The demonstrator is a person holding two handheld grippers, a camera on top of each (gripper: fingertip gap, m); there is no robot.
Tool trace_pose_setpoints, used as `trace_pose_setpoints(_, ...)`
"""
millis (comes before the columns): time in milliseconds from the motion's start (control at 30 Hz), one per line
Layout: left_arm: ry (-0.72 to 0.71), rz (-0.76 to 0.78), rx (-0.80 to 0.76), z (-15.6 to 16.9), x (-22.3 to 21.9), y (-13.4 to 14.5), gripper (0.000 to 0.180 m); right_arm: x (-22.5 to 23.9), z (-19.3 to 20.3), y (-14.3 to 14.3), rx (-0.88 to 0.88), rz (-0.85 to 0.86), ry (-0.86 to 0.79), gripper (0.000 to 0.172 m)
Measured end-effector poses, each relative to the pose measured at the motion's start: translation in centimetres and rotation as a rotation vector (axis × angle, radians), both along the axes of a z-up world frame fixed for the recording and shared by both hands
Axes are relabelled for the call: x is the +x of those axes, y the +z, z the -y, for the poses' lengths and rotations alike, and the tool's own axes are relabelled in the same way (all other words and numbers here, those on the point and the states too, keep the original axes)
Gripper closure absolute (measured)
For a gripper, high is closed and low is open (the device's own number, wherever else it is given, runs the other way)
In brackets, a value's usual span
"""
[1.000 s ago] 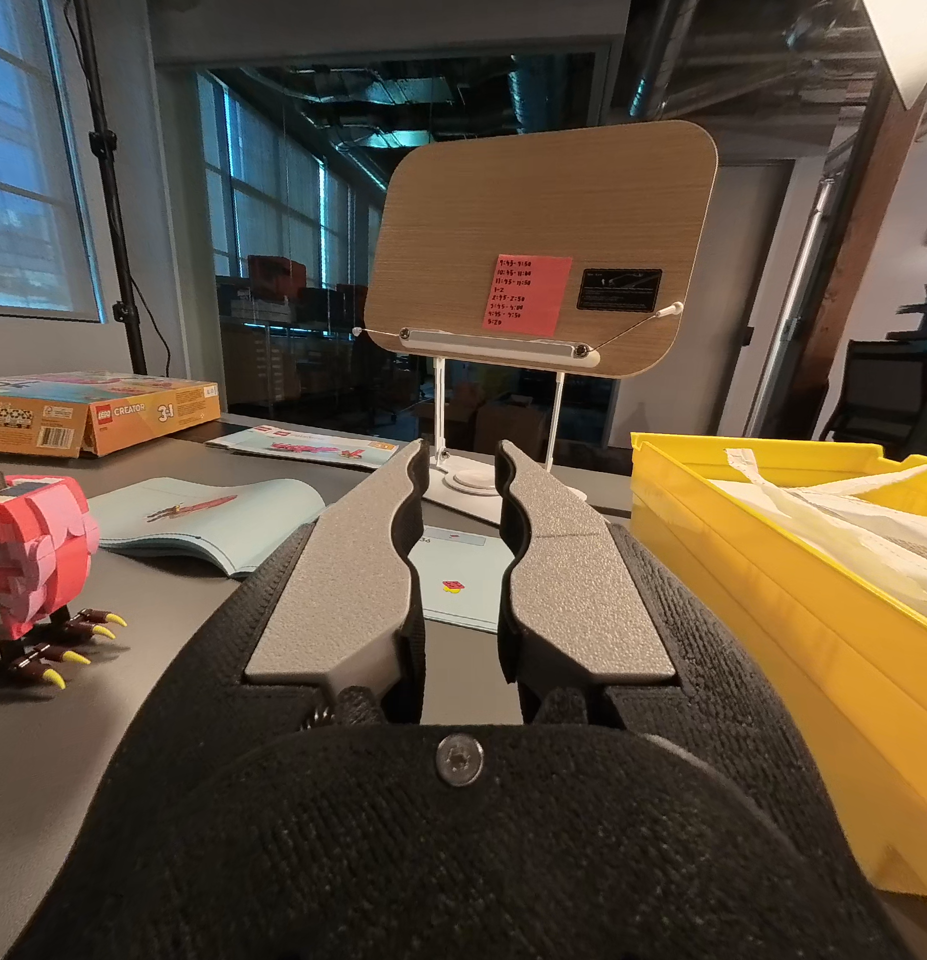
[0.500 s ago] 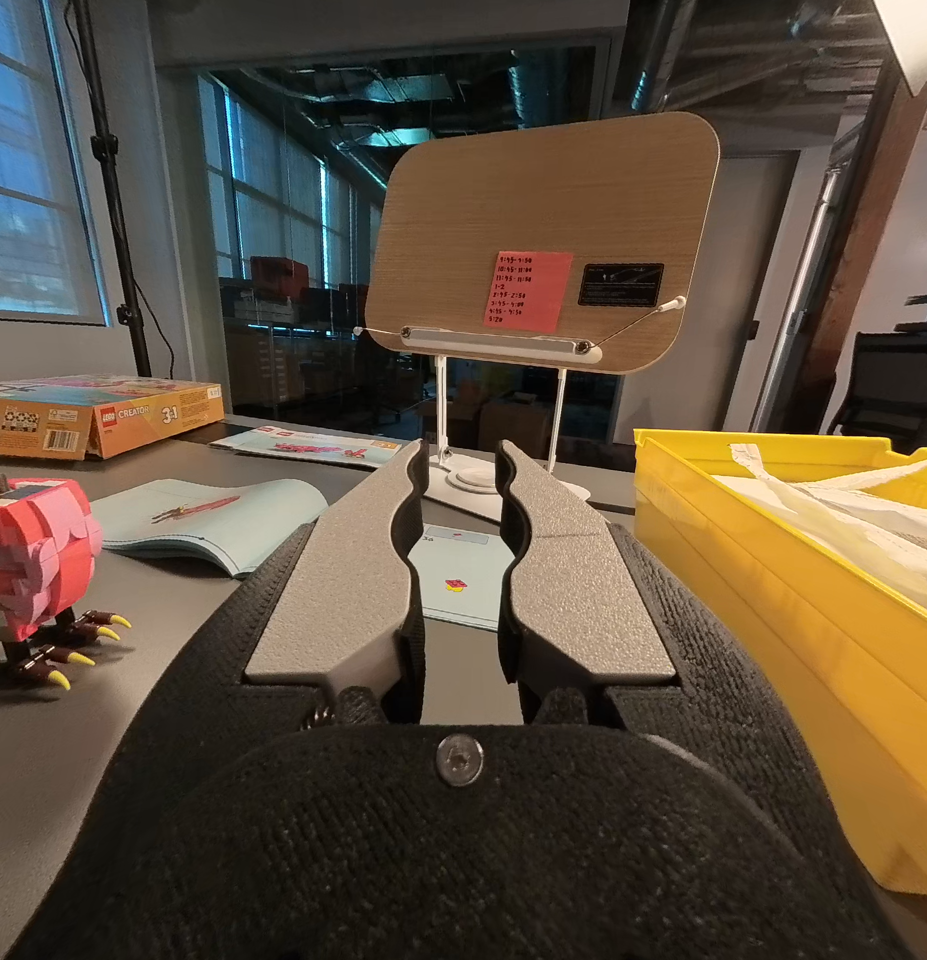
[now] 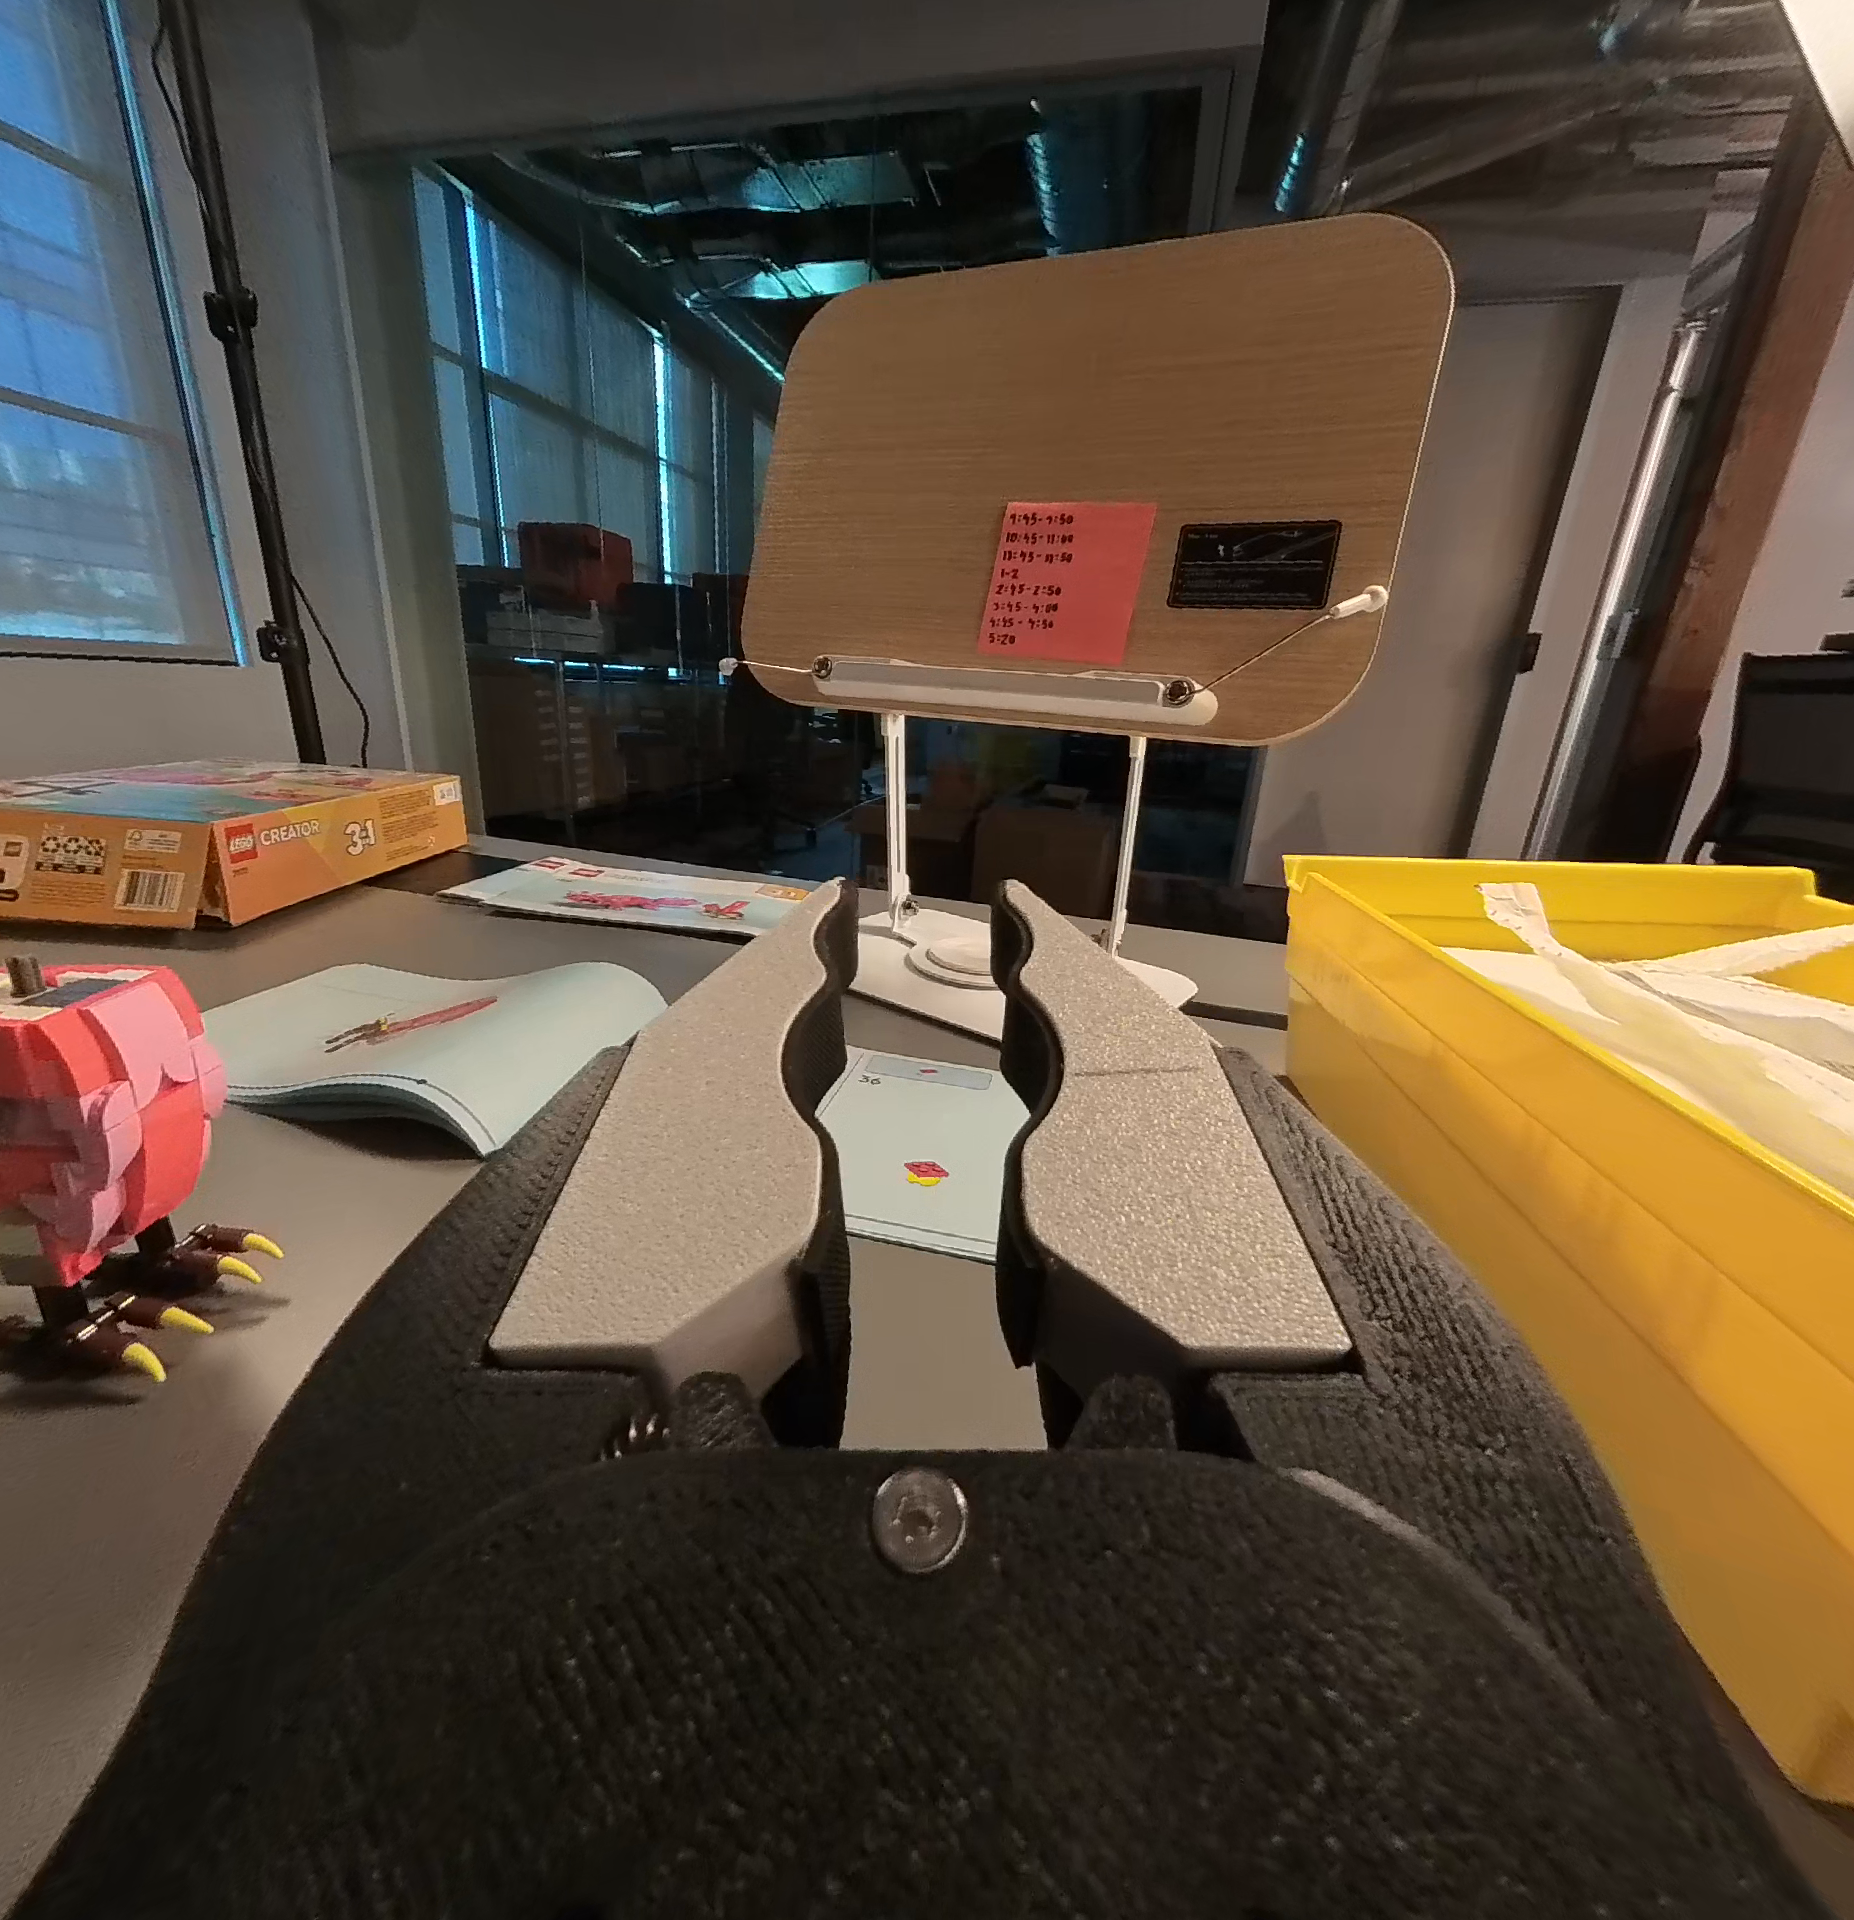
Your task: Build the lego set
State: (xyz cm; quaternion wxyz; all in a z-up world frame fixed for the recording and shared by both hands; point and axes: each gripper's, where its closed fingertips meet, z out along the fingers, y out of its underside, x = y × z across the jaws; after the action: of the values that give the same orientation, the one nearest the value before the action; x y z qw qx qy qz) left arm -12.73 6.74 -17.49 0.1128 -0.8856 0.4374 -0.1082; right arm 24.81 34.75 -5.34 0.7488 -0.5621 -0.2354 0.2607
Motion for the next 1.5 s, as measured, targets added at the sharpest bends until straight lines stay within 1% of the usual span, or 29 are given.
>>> trace_pose_setpoints(133,0.024,-0.038,0.076,-0.2,-0.5,0.7,0.166,0.0,0.1,0.0,0.002,-0.001,0.001,0.148)
trace_pose_setpoints(200,0.032,-0.067,0.174,-0.8,-0.7,1.9,0.166,0.0,0.1,0.1,0.002,-0.006,0.002,0.148)
trace_pose_setpoints(233,0.042,-0.080,0.242,-1.2,-0.6,3.0,0.166,0.0,0.1,0.1,0.002,-0.010,0.004,0.148)
trace_pose_setpoints(300,0.076,-0.079,0.401,-2.2,0.4,6.1,0.166,0.0,0.2,0.2,0.017,-0.003,0.008,0.149)
trace_pose_setpoints(400,0.134,0.070,0.651,-2.6,4.6,12.8,0.166,0.5,-1.0,0.0,0.029,0.022,-0.027,0.150)
trace_pose_setpoints(467,0.166,0.126,0.781,-2.3,7.3,16.4,0.166,0.8,-1.9,0.2,0.048,0.030,-0.041,0.150)
trace_pose_setpoints(533,0.175,0.151,0.860,-2.1,10.4,18.3,0.166,1.1,-3.0,0.1,0.060,0.053,-0.059,0.151)
trace_pose_setpoints(567,0.159,0.162,0.864,-2.0,12.3,18.4,0.166,1.2,-3.4,0.1,0.060,0.057,-0.061,0.151)
trace_pose_setpoints(633,0.114,0.134,0.804,-2.2,15.5,17.1,0.166,1.3,-4.1,0.0,0.046,0.046,-0.054,0.151)
trace_pose_setpoints(700,0.110,0.107,0.757,-3.5,18.0,15.7,0.166,1.3,-4.2,0.1,0.042,0.030,-0.044,0.151)
trace_pose_setpoints(800,0.028,0.238,0.608,-5.2,24.4,13.0,0.166,1.3,-3.8,0.4,0.058,0.009,-0.027,0.152)
trace_pose_setpoints(833,-0.002,0.245,0.544,-5.9,26.1,11.8,0.166,1.4,-3.7,0.6,0.062,0.005,-0.022,0.152)
trace_pose_setpoints(933,-0.095,0.152,0.319,-7.5,29.8,7.4,0.166,1.9,-3.4,1.0,0.078,-0.004,-0.026,0.151)
trace_pose_setpoints(1000,-0.131,0.086,0.199,-8.9,31.5,5.2,0.166,2.3,-3.1,1.1,0.099,0.011,-0.035,0.151)
trace_pose_setpoints(1100,-0.144,-0.078,0.070,-10.6,32.2,2.7,0.166,3.0,-3.2,1.2,0.102,0.007,-0.054,0.152)
trace_pose_setpoints(1167,-0.143,-0.200,0.049,-11.9,31.8,1.7,0.166,3.6,-3.6,1.2,0.089,-0.018,-0.071,0.152)
trace_pose_setpoints(1233,-0.163,-0.236,-0.005,-12.1,32.1,1.1,0.166,4.3,-4.0,1.2,0.080,-0.030,-0.093,0.152)
trace_pose_setpoints(1367,-0.136,-0.288,-0.131,-12.4,32.1,-0.3,0.166,5.5,-4.9,1.2,0.073,-0.051,-0.140,0.152)
trace_pose_setpoints(1500,-0.182,-0.326,-0.170,-12.5,32.2,-1.2,0.166,6.3,-5.2,1.3,0.078,-0.061,-0.173,0.152)
